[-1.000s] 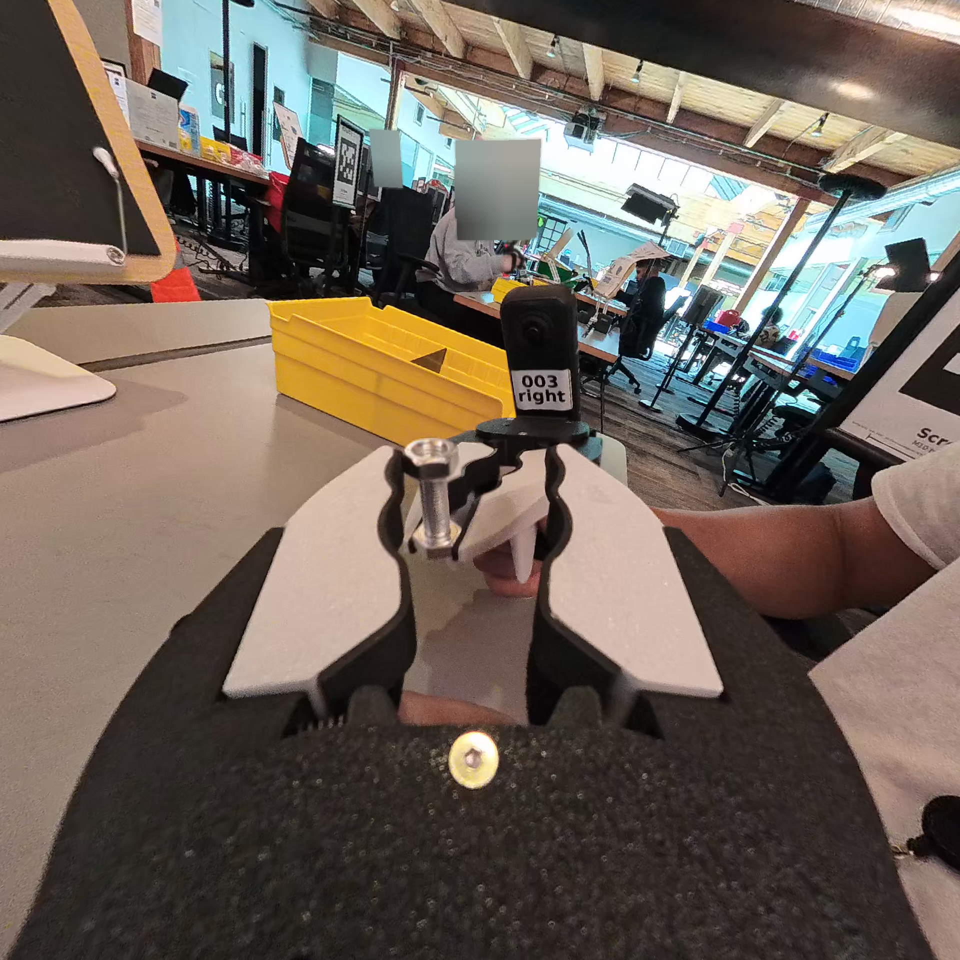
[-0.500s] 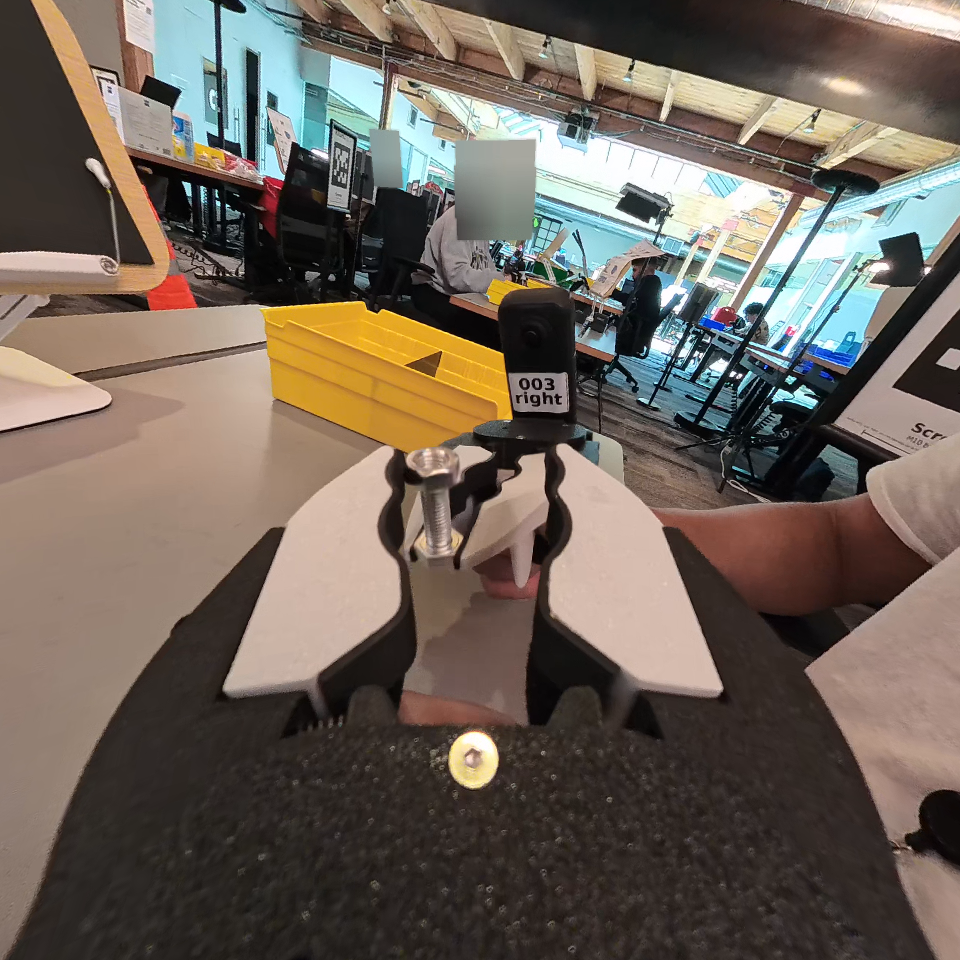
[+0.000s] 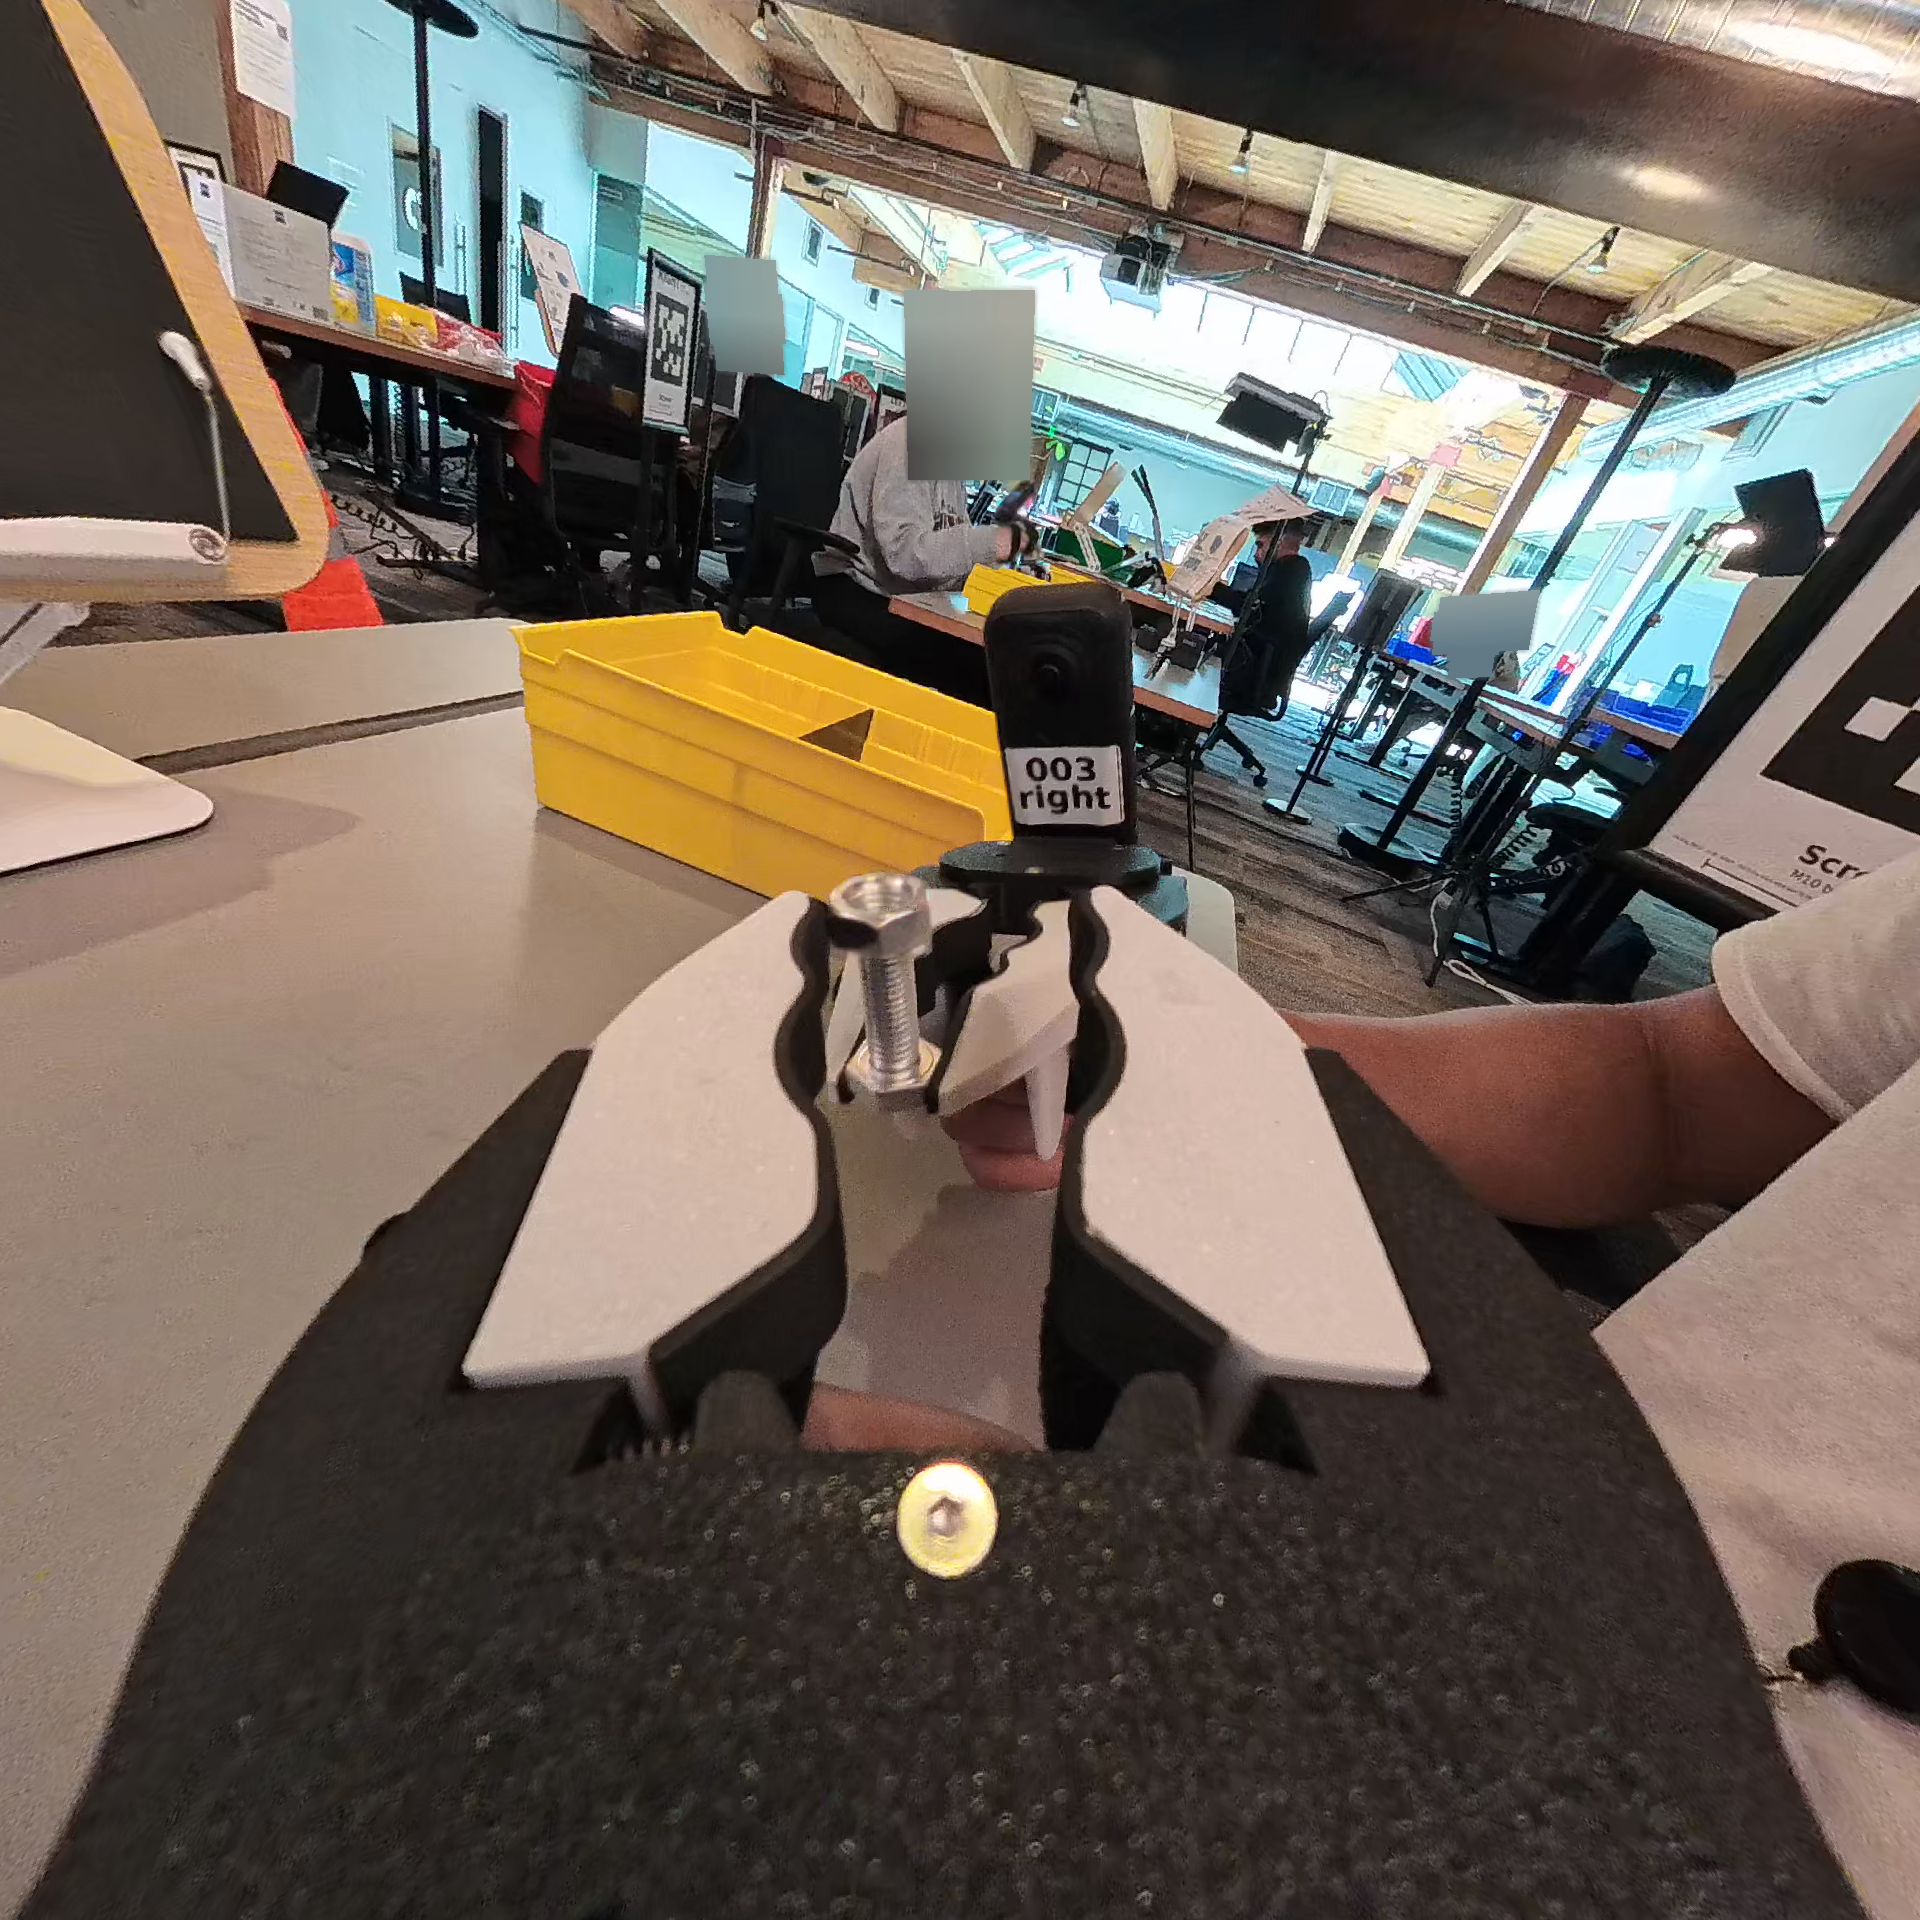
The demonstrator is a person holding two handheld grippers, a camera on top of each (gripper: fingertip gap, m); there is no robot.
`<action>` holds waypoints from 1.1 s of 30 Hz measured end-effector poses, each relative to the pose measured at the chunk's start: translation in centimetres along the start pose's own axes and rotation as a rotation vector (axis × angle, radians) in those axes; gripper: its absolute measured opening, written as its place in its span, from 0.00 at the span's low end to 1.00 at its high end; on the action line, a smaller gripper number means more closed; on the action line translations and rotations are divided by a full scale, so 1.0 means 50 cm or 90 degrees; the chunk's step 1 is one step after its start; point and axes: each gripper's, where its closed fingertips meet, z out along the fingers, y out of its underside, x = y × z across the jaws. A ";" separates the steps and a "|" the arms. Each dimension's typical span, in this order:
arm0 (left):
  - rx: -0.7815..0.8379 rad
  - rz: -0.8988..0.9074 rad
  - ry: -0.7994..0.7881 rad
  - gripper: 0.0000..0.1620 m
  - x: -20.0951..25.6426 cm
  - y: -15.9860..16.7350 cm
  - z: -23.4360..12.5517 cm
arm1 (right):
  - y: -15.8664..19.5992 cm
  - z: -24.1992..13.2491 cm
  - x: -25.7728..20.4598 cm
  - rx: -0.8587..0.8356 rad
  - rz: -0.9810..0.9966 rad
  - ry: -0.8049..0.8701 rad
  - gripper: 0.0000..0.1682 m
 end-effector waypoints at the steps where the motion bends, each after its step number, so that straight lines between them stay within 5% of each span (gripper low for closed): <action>1: 0.002 0.000 -0.001 0.27 -0.001 -0.001 -0.001 | -0.001 -0.003 0.001 0.002 0.001 0.002 0.10; 21: 0.004 -0.024 0.058 0.23 0.013 -0.003 -0.008 | 0.006 -0.003 -0.028 -0.012 0.016 -0.054 0.10; 33: 0.006 -0.071 0.279 0.21 0.101 -0.026 -0.047 | 0.001 -0.009 -0.126 -0.012 0.079 -0.251 0.10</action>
